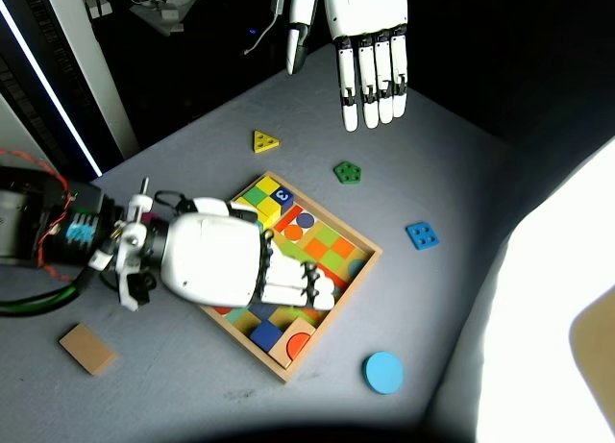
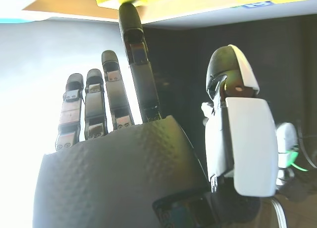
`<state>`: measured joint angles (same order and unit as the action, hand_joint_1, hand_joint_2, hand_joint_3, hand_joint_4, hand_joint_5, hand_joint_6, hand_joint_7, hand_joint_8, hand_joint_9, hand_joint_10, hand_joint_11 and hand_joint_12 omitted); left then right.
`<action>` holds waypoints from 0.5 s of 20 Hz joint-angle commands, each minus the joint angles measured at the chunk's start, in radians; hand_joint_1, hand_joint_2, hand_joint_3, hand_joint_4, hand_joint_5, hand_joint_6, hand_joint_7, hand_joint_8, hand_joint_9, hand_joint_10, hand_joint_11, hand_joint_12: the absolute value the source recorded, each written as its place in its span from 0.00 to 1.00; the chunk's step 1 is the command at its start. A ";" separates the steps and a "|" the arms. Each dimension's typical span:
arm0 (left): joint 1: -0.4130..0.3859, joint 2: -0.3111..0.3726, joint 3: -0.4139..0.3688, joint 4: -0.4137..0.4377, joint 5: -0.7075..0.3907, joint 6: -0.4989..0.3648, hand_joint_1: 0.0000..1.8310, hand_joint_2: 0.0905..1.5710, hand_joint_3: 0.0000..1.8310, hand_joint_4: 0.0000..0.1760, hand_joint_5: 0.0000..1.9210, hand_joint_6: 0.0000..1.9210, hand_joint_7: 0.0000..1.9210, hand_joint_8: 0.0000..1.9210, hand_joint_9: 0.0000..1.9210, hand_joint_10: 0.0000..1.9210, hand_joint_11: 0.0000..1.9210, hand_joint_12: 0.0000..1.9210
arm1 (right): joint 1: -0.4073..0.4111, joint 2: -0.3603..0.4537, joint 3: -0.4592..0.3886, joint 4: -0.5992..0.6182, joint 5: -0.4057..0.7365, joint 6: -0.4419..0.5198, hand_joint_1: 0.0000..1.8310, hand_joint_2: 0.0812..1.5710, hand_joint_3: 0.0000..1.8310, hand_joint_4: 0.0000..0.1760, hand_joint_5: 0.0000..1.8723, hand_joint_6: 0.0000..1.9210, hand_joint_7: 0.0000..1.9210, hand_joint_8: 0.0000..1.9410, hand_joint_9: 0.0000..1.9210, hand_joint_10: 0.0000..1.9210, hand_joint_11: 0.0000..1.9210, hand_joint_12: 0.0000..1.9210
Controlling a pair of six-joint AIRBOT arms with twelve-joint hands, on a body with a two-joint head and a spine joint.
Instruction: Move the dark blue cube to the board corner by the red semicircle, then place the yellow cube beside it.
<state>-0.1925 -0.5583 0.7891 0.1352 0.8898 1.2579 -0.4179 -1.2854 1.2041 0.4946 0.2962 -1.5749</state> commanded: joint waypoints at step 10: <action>-0.009 0.001 -0.002 0.010 -0.077 0.000 0.00 0.77 0.00 0.29 0.00 0.00 0.03 0.00 0.03 0.00 0.00 0.23 | -0.010 0.010 0.040 0.008 0.067 -0.019 0.00 0.72 0.00 0.00 0.45 0.00 0.09 0.00 0.00 0.00 0.00 0.00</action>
<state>-0.1925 -0.5583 0.7891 0.1379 0.8906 1.2579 -0.4221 -1.2835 1.2396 0.5068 0.3115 -1.5829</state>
